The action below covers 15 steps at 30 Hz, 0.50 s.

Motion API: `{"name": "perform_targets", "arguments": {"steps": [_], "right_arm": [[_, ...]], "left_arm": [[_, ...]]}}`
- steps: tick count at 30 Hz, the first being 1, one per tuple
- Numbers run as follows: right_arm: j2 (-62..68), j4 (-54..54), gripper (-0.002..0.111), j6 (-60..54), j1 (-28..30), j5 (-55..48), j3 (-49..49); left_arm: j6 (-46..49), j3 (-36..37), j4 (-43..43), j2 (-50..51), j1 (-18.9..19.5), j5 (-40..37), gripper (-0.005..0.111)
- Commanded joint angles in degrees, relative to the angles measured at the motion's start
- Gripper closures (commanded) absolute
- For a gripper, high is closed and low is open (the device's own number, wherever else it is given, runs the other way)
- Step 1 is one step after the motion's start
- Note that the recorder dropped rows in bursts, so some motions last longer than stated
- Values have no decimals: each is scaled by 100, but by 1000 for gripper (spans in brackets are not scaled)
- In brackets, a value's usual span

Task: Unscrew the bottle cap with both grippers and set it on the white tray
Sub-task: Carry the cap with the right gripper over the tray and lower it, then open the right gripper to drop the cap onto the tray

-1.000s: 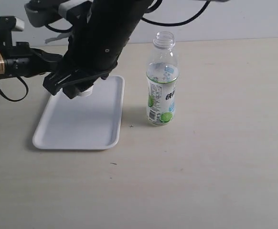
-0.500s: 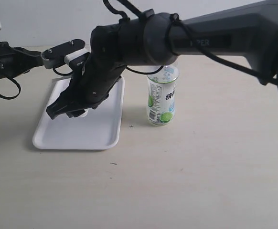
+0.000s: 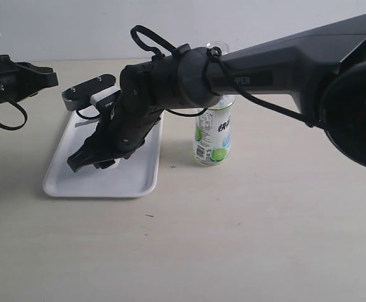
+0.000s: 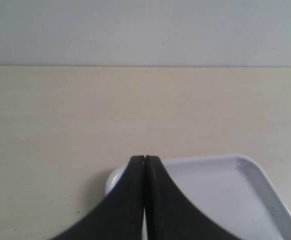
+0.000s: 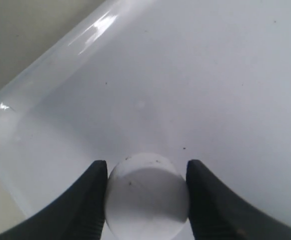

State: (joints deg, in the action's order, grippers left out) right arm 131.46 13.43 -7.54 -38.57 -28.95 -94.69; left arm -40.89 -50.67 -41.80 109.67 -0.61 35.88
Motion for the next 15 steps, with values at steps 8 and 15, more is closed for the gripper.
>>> {"name": "perform_targets", "arguments": {"steps": [8, 15], "right_arm": [[152, -51, 108, 25, -12, 173, 1], [152, -51, 108, 25, -12, 173, 1]], "left_arm": [[81, 19, 48, -53, 11, -22, 107], [149, 19, 48, -53, 11, -22, 107]]}}
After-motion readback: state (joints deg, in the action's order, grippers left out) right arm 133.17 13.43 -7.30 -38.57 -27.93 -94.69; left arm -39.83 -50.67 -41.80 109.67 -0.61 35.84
